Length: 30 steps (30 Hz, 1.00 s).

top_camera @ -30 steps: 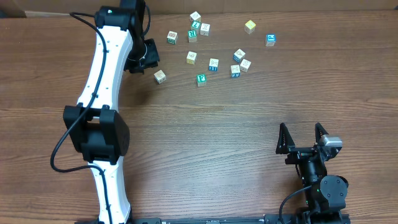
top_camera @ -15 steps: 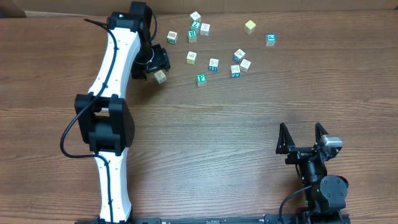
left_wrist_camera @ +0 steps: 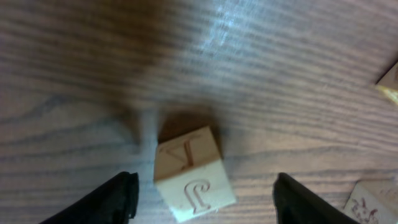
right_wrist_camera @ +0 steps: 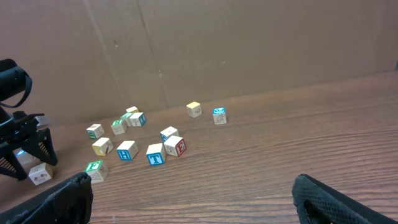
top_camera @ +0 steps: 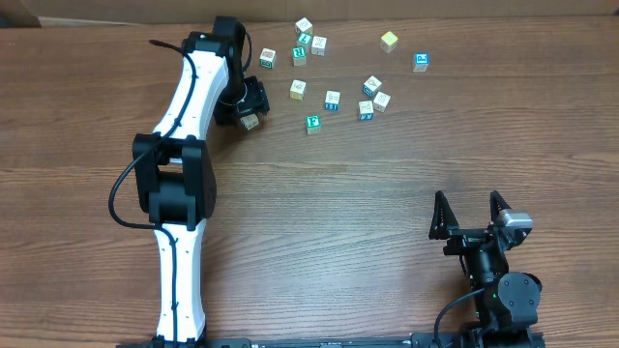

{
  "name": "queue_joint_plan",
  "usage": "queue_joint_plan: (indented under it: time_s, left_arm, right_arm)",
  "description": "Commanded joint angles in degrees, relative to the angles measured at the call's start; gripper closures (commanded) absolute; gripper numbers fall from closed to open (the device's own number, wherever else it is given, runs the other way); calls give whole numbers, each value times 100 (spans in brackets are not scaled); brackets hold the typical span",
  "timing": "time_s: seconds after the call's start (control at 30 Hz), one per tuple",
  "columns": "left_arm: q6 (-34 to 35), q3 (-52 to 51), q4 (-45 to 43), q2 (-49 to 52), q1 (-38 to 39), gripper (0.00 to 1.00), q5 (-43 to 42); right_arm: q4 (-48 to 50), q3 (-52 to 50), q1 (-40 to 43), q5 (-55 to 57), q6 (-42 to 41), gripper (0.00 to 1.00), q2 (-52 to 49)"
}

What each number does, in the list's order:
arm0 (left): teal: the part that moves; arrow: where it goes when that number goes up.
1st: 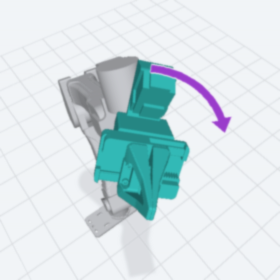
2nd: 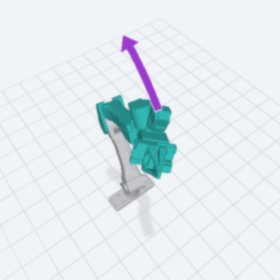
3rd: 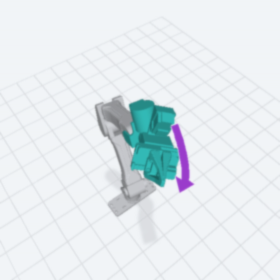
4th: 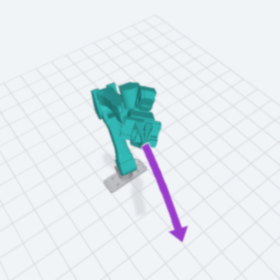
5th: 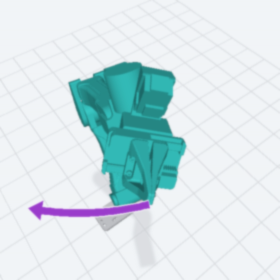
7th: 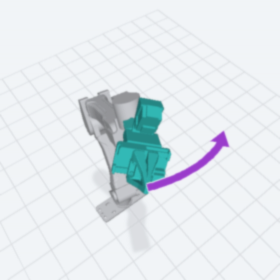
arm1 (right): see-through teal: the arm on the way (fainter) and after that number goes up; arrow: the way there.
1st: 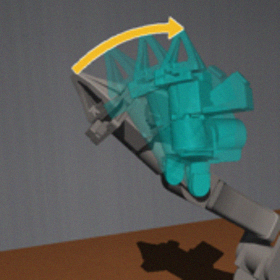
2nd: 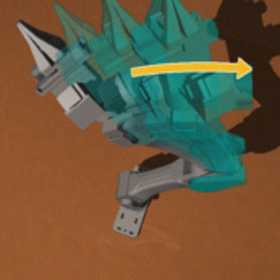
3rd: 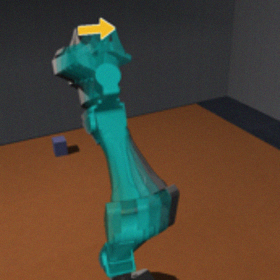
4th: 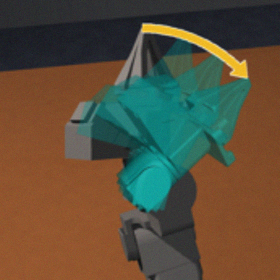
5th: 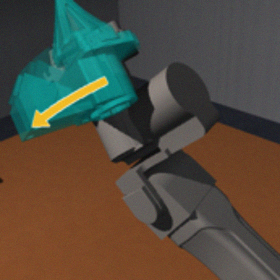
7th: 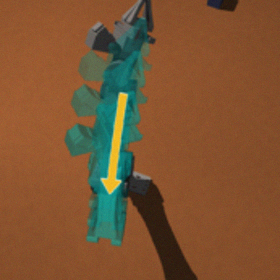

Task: Form a circle
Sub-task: 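Lower the left gripper onto a plain wooden block and grasp it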

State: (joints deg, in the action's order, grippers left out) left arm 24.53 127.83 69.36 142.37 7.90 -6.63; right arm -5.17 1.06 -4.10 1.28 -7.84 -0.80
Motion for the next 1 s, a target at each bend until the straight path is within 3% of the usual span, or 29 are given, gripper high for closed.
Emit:
queue_joint_plan:
  time_s: [0.0, 0.13, 0.53, 0.63, 0.97]
  left_arm:
    - [61, 79, -131, 57, 39, 38, 4]
    - [59, 79, -173, 57, 50, 43, 4]
    - [83, 76, -199, 61, 203, 47, 599]
    - [83, 76, -192, 61, 247, 54, 601]
    - [116, 2, -197, 68, 273, 54, 765]
  right_arm:
    - [37, -59, 33, -52, 81, 0, 63]
    - [37, -59, 33, -52, 81, 0, 63]
    - [37, -59, 33, -52, 81, 0, 63]
    - [37, -59, 33, -52, 81, 0, 63]
    - [35, -59, 33, -52, 81, 0, 63]
